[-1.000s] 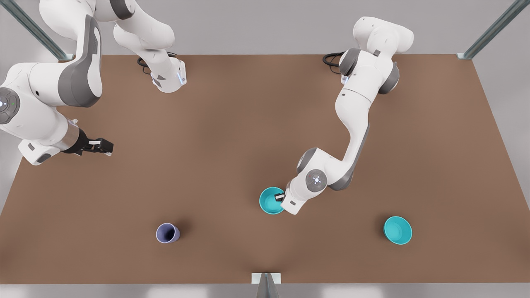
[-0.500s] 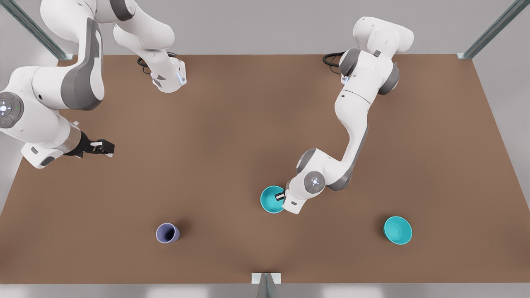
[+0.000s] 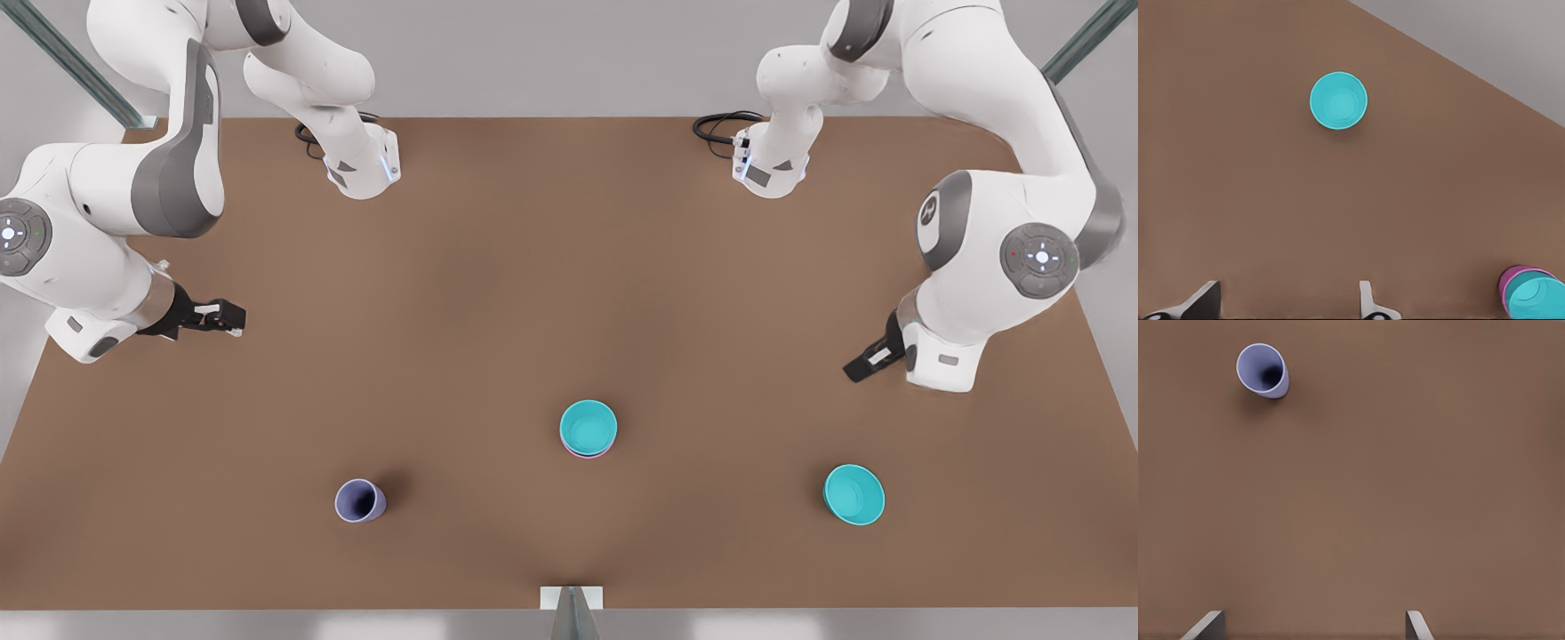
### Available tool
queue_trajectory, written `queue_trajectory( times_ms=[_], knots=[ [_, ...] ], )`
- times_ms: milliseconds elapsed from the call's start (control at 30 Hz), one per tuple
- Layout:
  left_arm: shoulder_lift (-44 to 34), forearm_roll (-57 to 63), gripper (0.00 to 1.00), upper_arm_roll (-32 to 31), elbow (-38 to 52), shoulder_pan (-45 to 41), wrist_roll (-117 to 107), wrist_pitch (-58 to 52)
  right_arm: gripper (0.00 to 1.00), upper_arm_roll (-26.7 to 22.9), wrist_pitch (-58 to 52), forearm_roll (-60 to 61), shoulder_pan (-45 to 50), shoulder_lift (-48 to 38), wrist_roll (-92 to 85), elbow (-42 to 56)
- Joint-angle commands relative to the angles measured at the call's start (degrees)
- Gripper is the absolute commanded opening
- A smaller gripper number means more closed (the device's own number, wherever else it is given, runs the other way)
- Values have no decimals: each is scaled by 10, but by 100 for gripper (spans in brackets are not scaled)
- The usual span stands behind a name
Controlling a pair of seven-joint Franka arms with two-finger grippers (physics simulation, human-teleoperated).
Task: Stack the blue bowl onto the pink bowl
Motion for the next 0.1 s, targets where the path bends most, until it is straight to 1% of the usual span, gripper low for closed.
queue_trajectory(
  times_ms=[0,67],
  knots=[
    [-28,-1,100,7,-29,-3,316,-53,100,0,0,1,0,-1,-8,0],
    [-28,-5,100,8,-29,1,316,-53,100,0,0,1,0,-1,-8,0]
  ],
)
